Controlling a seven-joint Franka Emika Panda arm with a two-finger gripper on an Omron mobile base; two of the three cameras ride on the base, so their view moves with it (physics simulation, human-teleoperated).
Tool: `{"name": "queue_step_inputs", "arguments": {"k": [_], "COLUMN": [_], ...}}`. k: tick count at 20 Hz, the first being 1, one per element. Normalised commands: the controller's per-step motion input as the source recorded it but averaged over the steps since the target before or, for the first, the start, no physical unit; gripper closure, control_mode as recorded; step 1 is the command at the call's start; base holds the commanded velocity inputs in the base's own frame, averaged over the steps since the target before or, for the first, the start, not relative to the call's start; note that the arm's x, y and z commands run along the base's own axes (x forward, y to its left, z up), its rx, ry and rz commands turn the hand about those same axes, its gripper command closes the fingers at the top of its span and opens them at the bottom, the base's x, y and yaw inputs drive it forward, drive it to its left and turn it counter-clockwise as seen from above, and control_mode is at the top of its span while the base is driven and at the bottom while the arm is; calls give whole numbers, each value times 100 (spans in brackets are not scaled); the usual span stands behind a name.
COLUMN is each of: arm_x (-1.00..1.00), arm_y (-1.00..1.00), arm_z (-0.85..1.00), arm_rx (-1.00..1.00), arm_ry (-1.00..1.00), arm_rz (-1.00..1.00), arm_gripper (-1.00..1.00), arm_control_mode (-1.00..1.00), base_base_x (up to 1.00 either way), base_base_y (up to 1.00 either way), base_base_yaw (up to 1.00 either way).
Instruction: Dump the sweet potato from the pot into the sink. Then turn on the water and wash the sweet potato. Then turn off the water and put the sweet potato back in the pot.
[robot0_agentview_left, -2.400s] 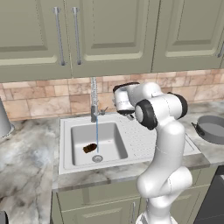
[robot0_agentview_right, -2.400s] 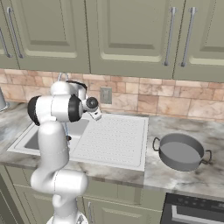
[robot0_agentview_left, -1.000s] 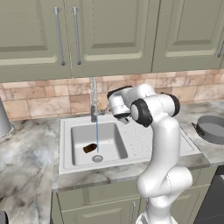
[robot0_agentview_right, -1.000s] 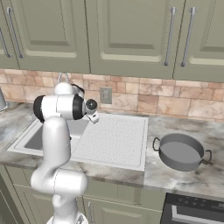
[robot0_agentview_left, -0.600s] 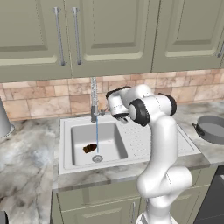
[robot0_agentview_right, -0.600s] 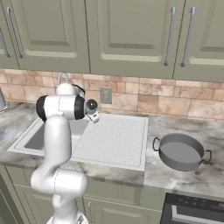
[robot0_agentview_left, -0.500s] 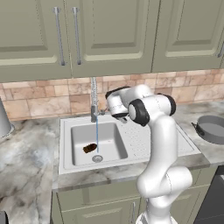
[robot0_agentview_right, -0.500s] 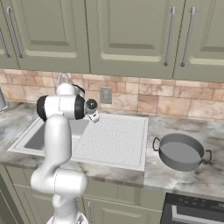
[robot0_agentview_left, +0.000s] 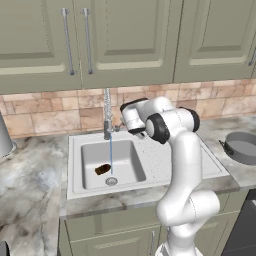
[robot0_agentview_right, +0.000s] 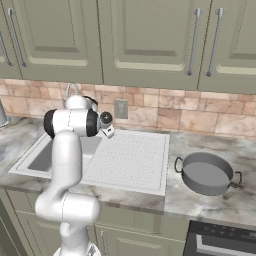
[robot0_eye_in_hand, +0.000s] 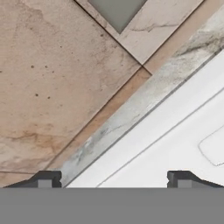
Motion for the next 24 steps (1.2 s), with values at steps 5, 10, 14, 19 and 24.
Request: {"name": "queue_step_inputs", "arguments": {"k": [5, 10, 14, 19, 24], "arm_x": [26, 22, 12, 2, 0], "arm_y": [5, 17, 42, 66, 74], "arm_z": [-19, -23, -19, -18, -13], "arm_rx": [0, 0, 0, 0, 0], "arm_ry": [0, 3, 3, 3, 2], "arm_rz": [0, 0, 1, 2, 2], "arm_gripper": [-100, -100, -100, -100, -100], "arm_control_mode": [-100, -100, -100, -100, -100], "base_base_x": [0, 0, 0, 0, 0], "base_base_y": [0, 0, 0, 0, 0], "base_base_yaw": [0, 0, 0, 0, 0]}}
